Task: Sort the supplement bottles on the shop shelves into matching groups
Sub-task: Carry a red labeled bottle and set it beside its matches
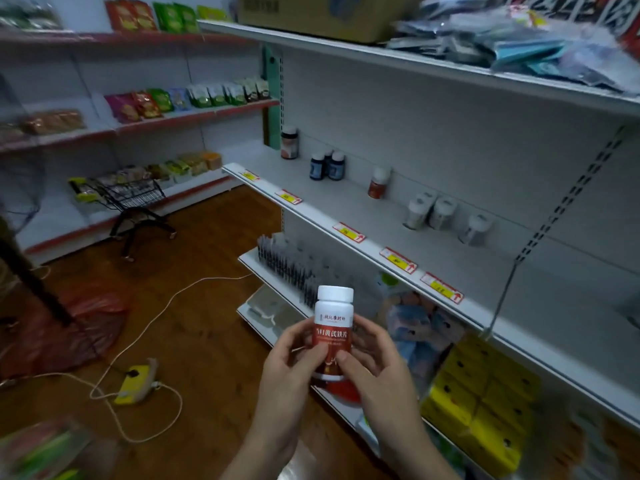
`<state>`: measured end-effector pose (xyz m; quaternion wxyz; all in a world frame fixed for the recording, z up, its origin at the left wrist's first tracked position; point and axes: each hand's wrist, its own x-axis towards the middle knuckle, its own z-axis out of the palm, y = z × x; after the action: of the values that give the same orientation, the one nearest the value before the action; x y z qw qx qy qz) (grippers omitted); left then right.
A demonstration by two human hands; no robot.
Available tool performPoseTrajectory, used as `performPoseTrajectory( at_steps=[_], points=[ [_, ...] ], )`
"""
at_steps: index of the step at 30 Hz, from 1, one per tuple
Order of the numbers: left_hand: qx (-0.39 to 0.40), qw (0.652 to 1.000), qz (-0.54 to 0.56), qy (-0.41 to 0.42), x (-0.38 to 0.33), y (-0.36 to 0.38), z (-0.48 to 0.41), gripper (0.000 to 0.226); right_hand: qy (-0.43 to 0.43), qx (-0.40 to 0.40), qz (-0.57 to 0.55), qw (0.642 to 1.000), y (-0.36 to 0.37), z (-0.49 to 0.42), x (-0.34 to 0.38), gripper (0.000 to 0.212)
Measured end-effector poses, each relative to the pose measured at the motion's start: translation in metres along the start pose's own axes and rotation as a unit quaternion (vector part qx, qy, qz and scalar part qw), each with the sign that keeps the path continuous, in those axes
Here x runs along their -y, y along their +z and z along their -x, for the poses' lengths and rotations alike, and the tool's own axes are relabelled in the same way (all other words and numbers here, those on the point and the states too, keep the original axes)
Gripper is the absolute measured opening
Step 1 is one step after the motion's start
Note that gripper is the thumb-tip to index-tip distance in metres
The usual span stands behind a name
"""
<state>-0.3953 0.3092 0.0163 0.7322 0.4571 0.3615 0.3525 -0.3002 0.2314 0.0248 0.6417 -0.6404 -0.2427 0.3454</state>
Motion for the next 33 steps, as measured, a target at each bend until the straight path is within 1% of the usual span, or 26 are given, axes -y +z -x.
performPoseTrajectory(
  at_steps=[5, 11, 15, 17, 22, 25, 28, 31, 33],
  points=[
    [-0.006, 1.000, -0.027, -0.002, -0.021, -0.013, -0.071, 0.029, -0.007, 0.026, 0.017, 0.999, 0.030, -0.076, 0.003, 0.043],
    [-0.030, 0.997, -0.073, -0.004, -0.049, -0.029, -0.193, 0.022, -0.013, 0.036, 0.018, 0.999, 0.076, -0.201, -0.001, 0.044],
    [-0.033, 0.994, -0.106, 0.000, -0.078, -0.039, -0.274, 0.021, 0.015, 0.042, 0.005, 0.999, 0.108, -0.282, 0.003, 0.043],
    [-0.038, 0.991, -0.128, 0.005, -0.090, -0.045, -0.311, 0.021, 0.011, 0.050, 0.003, 0.999, 0.124, -0.320, 0.007, 0.044],
    [-0.036, 0.990, -0.134, 0.008, -0.111, -0.051, -0.385, 0.021, 0.012, 0.058, 0.007, 0.998, 0.154, -0.391, 0.018, 0.050],
    [-0.009, 0.990, -0.141, 0.016, -0.122, -0.048, -0.431, 0.024, 0.010, 0.027, 0.022, 0.999, 0.163, -0.435, 0.021, 0.050],
    [0.020, 0.992, -0.125, 0.008, -0.133, -0.045, -0.478, 0.026, -0.008, -0.014, 0.045, 0.999, 0.173, -0.481, 0.025, 0.041],
    [0.055, 0.991, -0.123, -0.007, -0.144, -0.044, -0.527, 0.024, -0.029, -0.071, 0.062, 0.995, 0.188, -0.517, 0.032, 0.038],
    [0.093, 0.986, -0.133, -0.018, -0.149, -0.046, -0.559, 0.022, -0.035, -0.119, 0.074, 0.989, 0.199, -0.538, 0.034, 0.036]
  ],
)
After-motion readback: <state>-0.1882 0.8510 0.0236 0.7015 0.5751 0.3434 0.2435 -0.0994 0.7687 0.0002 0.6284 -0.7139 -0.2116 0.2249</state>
